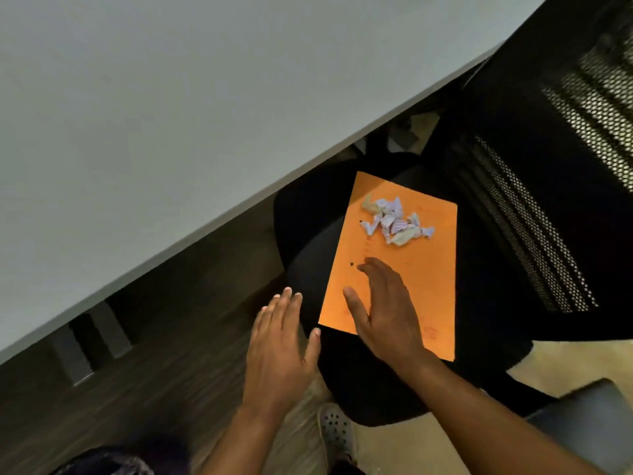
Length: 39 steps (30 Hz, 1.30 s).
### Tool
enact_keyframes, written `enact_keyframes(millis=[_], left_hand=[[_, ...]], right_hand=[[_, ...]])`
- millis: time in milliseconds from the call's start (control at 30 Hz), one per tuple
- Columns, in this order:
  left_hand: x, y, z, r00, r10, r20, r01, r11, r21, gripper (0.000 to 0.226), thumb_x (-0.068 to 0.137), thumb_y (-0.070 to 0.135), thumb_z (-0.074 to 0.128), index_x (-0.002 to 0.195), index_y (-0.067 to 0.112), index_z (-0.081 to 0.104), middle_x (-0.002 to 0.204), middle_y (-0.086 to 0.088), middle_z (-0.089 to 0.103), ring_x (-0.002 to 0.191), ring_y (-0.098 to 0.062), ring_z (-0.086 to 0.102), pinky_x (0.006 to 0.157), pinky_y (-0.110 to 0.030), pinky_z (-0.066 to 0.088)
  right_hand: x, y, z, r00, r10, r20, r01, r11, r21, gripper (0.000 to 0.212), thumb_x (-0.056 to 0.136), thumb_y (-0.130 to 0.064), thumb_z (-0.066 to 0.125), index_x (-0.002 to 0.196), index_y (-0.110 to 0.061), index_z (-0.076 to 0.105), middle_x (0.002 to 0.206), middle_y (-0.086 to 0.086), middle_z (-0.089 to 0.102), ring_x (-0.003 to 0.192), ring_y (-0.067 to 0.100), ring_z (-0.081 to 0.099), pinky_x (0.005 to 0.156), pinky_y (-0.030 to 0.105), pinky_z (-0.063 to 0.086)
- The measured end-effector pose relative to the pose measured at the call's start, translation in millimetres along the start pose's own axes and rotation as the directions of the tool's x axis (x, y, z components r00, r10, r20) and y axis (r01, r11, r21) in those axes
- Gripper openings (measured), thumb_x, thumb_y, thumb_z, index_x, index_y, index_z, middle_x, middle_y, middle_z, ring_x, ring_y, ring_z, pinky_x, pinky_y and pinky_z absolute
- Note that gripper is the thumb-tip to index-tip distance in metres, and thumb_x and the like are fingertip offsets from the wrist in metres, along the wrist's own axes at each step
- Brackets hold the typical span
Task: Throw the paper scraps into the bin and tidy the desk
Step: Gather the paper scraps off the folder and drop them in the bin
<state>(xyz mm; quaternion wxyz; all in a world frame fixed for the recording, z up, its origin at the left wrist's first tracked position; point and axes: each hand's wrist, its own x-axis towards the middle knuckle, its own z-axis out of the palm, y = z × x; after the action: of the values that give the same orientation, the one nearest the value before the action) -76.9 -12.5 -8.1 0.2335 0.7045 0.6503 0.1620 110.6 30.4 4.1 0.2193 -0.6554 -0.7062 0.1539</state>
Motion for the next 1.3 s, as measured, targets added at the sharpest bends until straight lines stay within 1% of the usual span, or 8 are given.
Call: enact_keyframes(millis=[233, 433, 567, 700, 800, 967, 1100, 1300], left_hand=[[95, 37, 38, 0.975, 0.177, 0.137, -0.189, 0.979, 0.081, 0.091, 0.085, 0.063, 0.052, 0.154, 0.022, 0.010, 0.163, -0.007, 0.003, 0.149, -0.028, 0.009, 0.118, -0.044, 0.017], [200, 63, 64, 0.922, 0.325, 0.211, -0.367, 0.907, 0.208, 0.118, 0.065, 0.079, 0.063, 0.153, 0.030, 0.001, 0.163, -0.005, -0.007, 0.149, -0.029, -0.004, 0.116, -0.043, 0.001], [245, 75, 79, 0.878, 0.379, 0.293, -0.451, 0.860, 0.239, 0.122, 0.062, 0.078, 0.067, 0.154, 0.027, 0.005, 0.163, -0.011, 0.000, 0.149, -0.033, 0.000, 0.118, -0.048, 0.006], [249, 76, 90, 0.843, 0.426, 0.329, -0.519, 0.806, 0.286, 0.103, 0.068, 0.075, 0.060, 0.150, 0.022, 0.024, 0.158, -0.014, 0.017, 0.145, -0.034, 0.012, 0.117, -0.049, 0.011], [242, 75, 96, 0.837, 0.470, 0.281, -0.541, 0.789, 0.293, 0.078, 0.080, 0.061, 0.060, 0.141, 0.018, 0.039, 0.149, -0.017, 0.032, 0.137, -0.034, 0.026, 0.112, -0.047, 0.022], [232, 72, 97, 0.794, 0.559, 0.240, -0.608, 0.723, 0.327, 0.045, 0.094, 0.050, 0.041, 0.113, 0.012, 0.055, 0.122, -0.013, 0.052, 0.109, -0.030, 0.047, 0.086, -0.043, 0.038], [226, 67, 98, 0.806, 0.564, 0.180, -0.589, 0.728, 0.351, 0.032, 0.098, 0.039, 0.043, 0.100, 0.010, 0.056, 0.102, -0.010, 0.057, 0.089, -0.025, 0.048, 0.072, -0.040, 0.042], [218, 68, 96, 0.845, 0.520, 0.124, -0.523, 0.758, 0.390, 0.028, 0.093, 0.030, 0.043, 0.084, 0.008, 0.059, 0.080, -0.010, 0.058, 0.073, -0.025, 0.053, 0.047, -0.029, 0.028]], right_hand=[[54, 107, -17, 0.980, 0.193, -0.048, -0.197, 0.973, -0.123, 0.076, 0.087, -0.060, 0.056, 0.144, -0.015, 0.033, 0.155, 0.012, 0.032, 0.141, 0.028, 0.029, 0.108, 0.050, 0.035], [101, 153, 1, 0.986, 0.164, -0.021, -0.165, 0.981, -0.097, 0.098, 0.073, -0.078, 0.053, 0.147, -0.018, 0.030, 0.158, 0.010, 0.026, 0.142, 0.029, 0.026, 0.107, 0.052, 0.034], [121, 160, 13, 0.997, 0.071, -0.018, -0.073, 0.986, -0.151, 0.096, 0.075, -0.078, 0.049, 0.151, -0.025, 0.025, 0.158, 0.008, 0.027, 0.138, 0.030, 0.030, 0.102, 0.051, 0.034], [137, 169, 10, 0.990, -0.112, 0.091, 0.132, 0.957, -0.258, 0.089, 0.079, -0.077, 0.044, 0.152, -0.031, 0.023, 0.159, 0.004, 0.025, 0.129, 0.029, 0.036, 0.093, 0.047, 0.036], [140, 172, 11, 0.974, -0.184, 0.134, 0.213, 0.945, -0.248, 0.074, 0.085, -0.072, 0.041, 0.144, -0.026, 0.039, 0.148, 0.004, 0.041, 0.116, 0.026, 0.043, 0.089, 0.044, 0.040], [128, 176, 17, 0.971, -0.236, 0.048, 0.241, 0.950, -0.201, 0.055, 0.094, -0.061, 0.039, 0.119, -0.016, 0.057, 0.121, 0.011, 0.056, 0.096, 0.027, 0.049, 0.074, 0.042, 0.043], [120, 173, 18, 0.967, -0.254, 0.001, 0.248, 0.940, -0.234, 0.044, 0.097, -0.052, 0.043, 0.098, -0.011, 0.061, 0.100, 0.012, 0.059, 0.083, 0.027, 0.051, 0.062, 0.039, 0.043], [111, 164, 20, 0.966, -0.246, -0.083, 0.211, 0.930, -0.302, 0.032, 0.097, -0.029, 0.054, 0.074, -0.008, 0.060, 0.070, 0.010, 0.058, 0.061, 0.026, 0.052, 0.048, 0.034, 0.036]])
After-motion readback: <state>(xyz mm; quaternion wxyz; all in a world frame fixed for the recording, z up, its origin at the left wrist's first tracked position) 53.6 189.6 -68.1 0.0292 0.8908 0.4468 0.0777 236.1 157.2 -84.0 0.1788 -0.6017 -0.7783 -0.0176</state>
